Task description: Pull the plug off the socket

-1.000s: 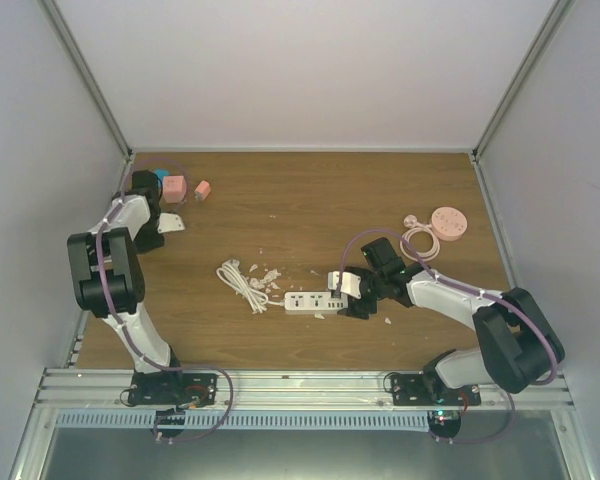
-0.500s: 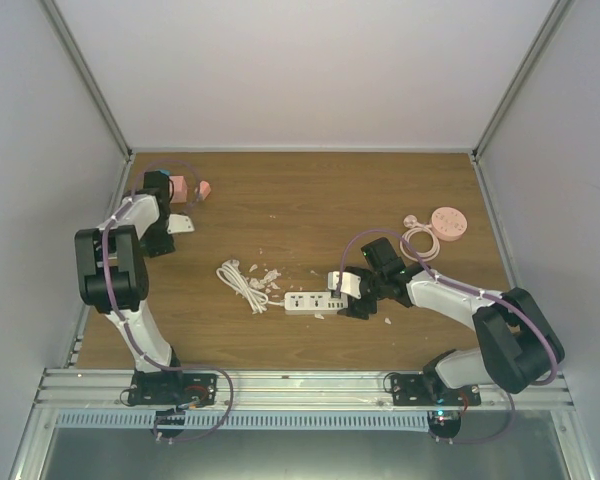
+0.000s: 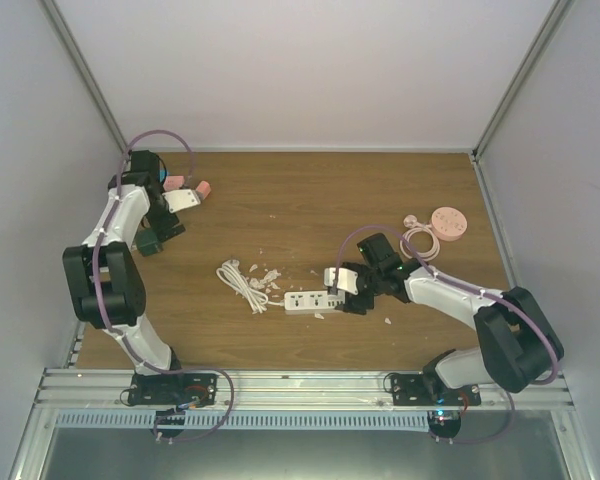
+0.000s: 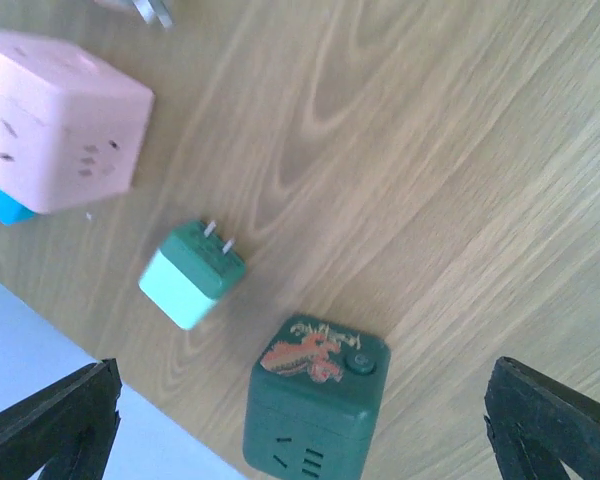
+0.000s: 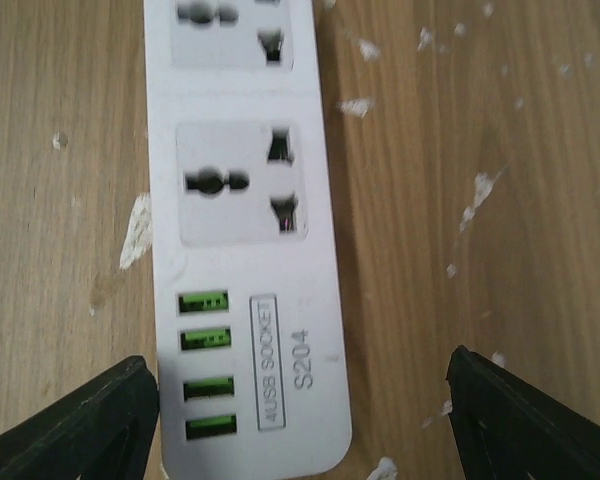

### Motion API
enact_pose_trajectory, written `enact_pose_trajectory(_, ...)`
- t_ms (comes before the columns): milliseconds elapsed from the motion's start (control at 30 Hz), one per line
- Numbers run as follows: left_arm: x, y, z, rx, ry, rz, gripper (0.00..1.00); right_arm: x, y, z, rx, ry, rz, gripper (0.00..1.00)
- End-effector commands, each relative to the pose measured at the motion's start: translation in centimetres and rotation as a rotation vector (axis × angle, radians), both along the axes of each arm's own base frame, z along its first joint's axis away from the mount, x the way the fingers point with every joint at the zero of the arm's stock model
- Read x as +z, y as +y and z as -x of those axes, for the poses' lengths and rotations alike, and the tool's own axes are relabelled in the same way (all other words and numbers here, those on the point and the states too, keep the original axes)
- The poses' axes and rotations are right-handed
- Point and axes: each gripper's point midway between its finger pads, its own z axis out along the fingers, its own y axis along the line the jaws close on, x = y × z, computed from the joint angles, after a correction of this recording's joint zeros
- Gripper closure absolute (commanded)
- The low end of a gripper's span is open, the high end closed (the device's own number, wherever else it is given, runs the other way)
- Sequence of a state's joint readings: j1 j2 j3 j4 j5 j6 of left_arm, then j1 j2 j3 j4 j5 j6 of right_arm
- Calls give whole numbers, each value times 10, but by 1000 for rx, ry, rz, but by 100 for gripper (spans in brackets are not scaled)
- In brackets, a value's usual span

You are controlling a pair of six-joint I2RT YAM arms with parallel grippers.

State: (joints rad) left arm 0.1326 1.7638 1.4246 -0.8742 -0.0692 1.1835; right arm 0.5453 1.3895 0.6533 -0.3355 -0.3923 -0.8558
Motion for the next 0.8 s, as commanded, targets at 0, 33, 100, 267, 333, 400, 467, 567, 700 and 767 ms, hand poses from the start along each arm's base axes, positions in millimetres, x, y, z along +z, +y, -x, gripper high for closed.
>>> enact_pose_trajectory(0, 46, -41, -6, -27, -134, 223, 1, 14, 15, -6, 25, -6, -11, 21)
enact_pose_trajectory(33, 52, -47, -6, -33, -152, 256, 1, 15, 18, -7, 31, -4, -11, 21)
enact_pose_trajectory(100, 62, -58, -7, -43, -180, 317, 1, 17, 23, -7, 43, 7, -7, 22)
enact_pose_trajectory(267, 79, -77, -10, -55, -245, 413, 1, 16, 39, 3, 101, 67, 8, 23)
enact_pose_trajectory(333, 83, -83, -10, -60, -263, 440, 1, 11, 44, 11, 132, 93, 28, 23)
enact_pose_trajectory(400, 85, -89, -10, -64, -272, 466, 1, 9, 50, 18, 158, 112, 38, 23)
enact_pose_trajectory(467, 86, -93, -10, -64, -278, 487, 1, 5, 55, 21, 174, 124, 50, 23)
enact_pose_trajectory(567, 83, -100, -8, -67, -267, 512, 1, -1, 58, 21, 180, 131, 76, 25)
enact_pose_trajectory(700, 85, -115, -2, -82, -256, 549, 1, -10, 52, 23, 182, 150, 124, 33)
enact_pose_trajectory(767, 89, -125, 1, -100, -256, 566, 1, -13, 45, 26, 183, 149, 148, 40)
